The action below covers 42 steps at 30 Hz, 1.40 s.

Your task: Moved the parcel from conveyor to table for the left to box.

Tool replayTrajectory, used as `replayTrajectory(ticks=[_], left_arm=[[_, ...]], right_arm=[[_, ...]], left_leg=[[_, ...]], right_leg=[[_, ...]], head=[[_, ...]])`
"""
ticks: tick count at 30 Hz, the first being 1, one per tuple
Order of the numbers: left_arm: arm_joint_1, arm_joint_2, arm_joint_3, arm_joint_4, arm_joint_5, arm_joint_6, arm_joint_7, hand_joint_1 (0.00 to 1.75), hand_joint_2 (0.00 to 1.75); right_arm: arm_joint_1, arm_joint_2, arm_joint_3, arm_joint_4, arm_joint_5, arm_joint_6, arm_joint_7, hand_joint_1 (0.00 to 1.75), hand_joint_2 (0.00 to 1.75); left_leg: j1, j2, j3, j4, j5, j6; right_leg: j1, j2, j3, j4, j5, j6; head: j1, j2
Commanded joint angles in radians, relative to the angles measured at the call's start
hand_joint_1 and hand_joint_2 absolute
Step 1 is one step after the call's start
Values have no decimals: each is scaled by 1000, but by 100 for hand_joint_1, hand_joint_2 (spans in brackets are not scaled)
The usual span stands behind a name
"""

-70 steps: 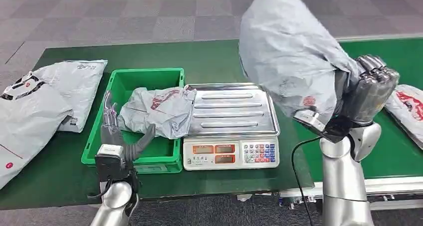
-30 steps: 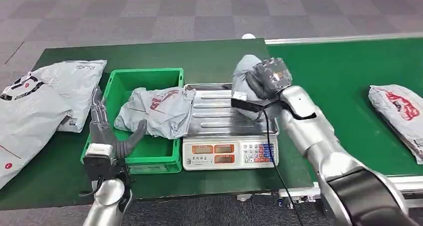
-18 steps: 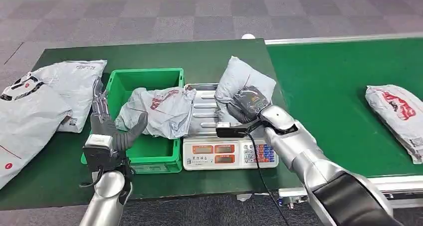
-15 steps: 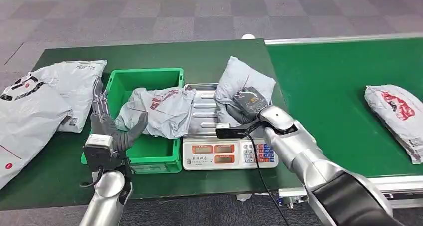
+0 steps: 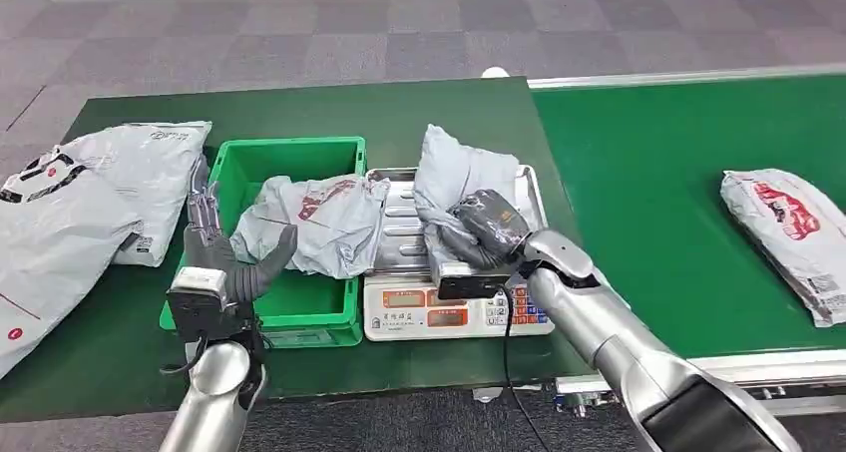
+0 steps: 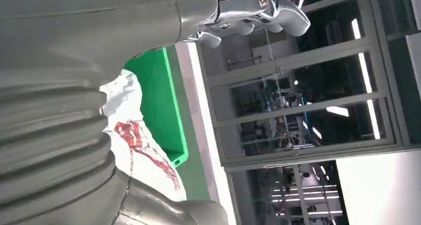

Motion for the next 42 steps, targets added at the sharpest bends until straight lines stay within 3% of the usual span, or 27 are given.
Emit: replayTrajectory(ticks=[1, 5, 25, 27, 28, 30, 34, 38, 42], left_arm=[[-12, 33, -51, 45, 10, 15, 2, 0, 175], [-2, 43, -55, 41, 17, 25, -1, 0, 175], [4, 45, -55, 35, 19, 32, -4, 0, 175], [11, 48, -52, 27, 21, 37, -5, 0, 175], [41, 54, -37, -9, 23, 46, -5, 0, 175], [12, 39, -38, 23, -15, 38, 25, 0, 175], [11, 45, -33, 30, -6, 19, 46, 0, 175], [-5, 35, -40, 75, 13, -42, 55, 0, 175], [-4, 33, -41, 78, 13, -43, 54, 0, 175]], right_arm=[[39, -44, -79, -152, -215, -26, -14, 0, 0], [118, -66, -152, -290, -283, -39, -21, 0, 0], [151, -59, -210, -328, -301, -97, -15, 0, 0], [178, -56, -255, -361, -368, -84, -22, 0, 0], [274, -82, -376, -468, -446, -82, -32, 0, 0], [637, 35, -645, -806, -681, -70, -128, 0, 0], [699, 84, -678, -906, -695, -85, -130, 0, 0], [708, 73, -660, -931, -721, -13, -78, 0, 0], [708, 74, -663, -923, -721, -12, -78, 0, 0]], left_leg=[[0, -1, 2, -1, 0, 0], [0, -2, 1, -1, 0, 0], [0, -1, 3, -2, 0, 0], [1, -1, 4, -3, 0, 0], [1, -3, 4, -3, 0, 0], [1, -5, 6, -4, -1, 0], [1, -9, 5, -3, -3, 0], [0, -5, 3, -2, -4, -1], [0, -3, 1, -1, -4, -1]], right_leg=[[0, 0, 2, -1, 0, 0], [0, -2, 2, -1, -1, 0], [0, 0, 3, -2, 0, -1], [1, 0, 4, -3, 0, -1], [1, -2, 6, -4, -1, -1], [1, -4, 8, -5, -2, -1], [1, -9, 8, -4, -5, -1], [0, -4, 4, -2, -5, -1], [0, -3, 2, -2, -4, -1]], head=[[0, 0], [0, 0], [0, 0], [0, 0], [0, 0], [0, 0], [0, 0], [0, 0], [0, 0]])
